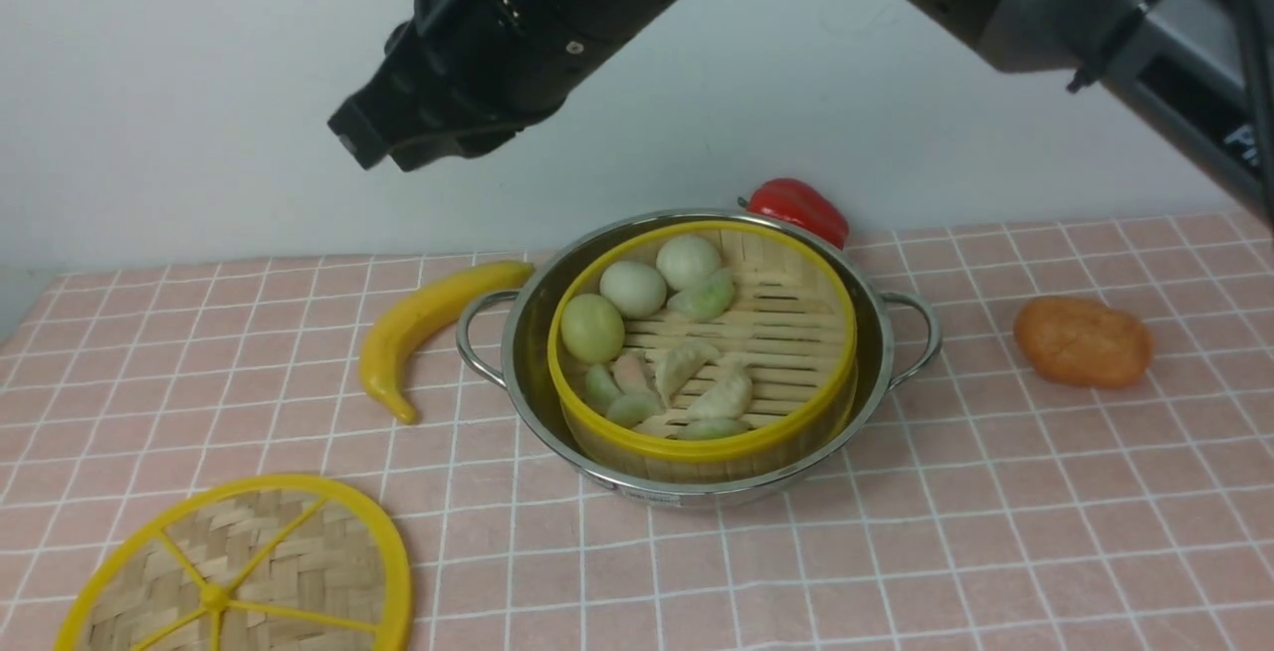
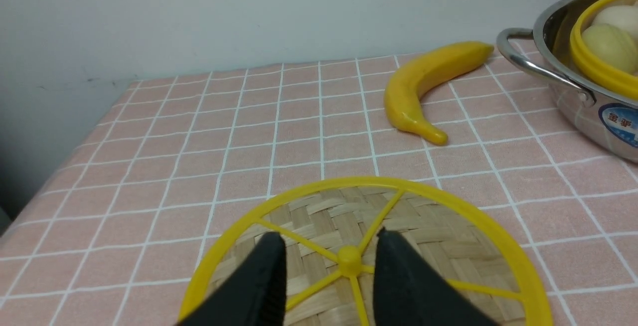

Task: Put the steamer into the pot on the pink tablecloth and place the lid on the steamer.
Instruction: 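Grasp the bamboo steamer lid lying on the table by its centre knob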

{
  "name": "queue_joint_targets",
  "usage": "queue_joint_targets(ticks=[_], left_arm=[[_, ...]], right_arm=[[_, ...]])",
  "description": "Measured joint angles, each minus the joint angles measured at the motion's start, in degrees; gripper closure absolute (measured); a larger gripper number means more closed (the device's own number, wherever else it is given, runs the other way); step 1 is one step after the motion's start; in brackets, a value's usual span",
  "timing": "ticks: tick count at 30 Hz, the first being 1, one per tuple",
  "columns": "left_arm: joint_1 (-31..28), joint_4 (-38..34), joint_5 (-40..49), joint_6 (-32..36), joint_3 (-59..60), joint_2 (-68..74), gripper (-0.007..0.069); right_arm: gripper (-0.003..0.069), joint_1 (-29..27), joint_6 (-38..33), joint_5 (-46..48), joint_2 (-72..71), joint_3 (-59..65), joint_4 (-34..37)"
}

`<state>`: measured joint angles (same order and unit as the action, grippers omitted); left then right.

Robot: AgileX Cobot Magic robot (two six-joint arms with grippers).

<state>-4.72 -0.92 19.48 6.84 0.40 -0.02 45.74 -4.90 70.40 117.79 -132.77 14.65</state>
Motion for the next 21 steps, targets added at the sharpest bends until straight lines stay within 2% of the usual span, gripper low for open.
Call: queue_joint_targets(ticks=[3, 6, 11, 14, 16, 17, 18, 21], left_arm=[[0.00, 0.00, 0.00, 0.00, 0.00, 0.00, 0.0382], [0.00, 0.00, 0.00, 0.00, 0.00, 0.00, 0.0382], [0.00, 0.00, 0.00, 0.00, 0.00, 0.00, 0.0382], [0.00, 0.00, 0.00, 0.00, 0.00, 0.00, 0.0382], [0.00, 0.00, 0.00, 0.00, 0.00, 0.00, 0.0382], [0.00, 0.00, 0.00, 0.00, 0.00, 0.00, 0.0382], [0.00, 0.00, 0.00, 0.00, 0.00, 0.00, 0.0382], [0.00, 0.00, 0.00, 0.00, 0.00, 0.00, 0.0382]], right_arm=[[0.0648, 0.00, 0.00, -0.23, -3.16, 7.06, -1.66], [0.0638, -0.11, 0.00, -1.88, -13.80, 27.10, -4.22], [0.0625, -1.71, 0.71, -13.77, -28.63, 51.14, -6.08], [0.0619, -6.86, 3.59, -22.96, -41.42, 68.99, -7.27], [0.0617, -9.07, 4.90, -25.90, -44.40, 72.87, -7.35], [0.0613, -13.59, 6.69, -31.14, -50.74, 81.10, -7.39], [0.0613, -14.11, 6.87, -31.68, -51.42, 82.00, -7.39], [0.0601, -22.22, 8.49, -40.36, -61.57, 94.14, -7.52]])
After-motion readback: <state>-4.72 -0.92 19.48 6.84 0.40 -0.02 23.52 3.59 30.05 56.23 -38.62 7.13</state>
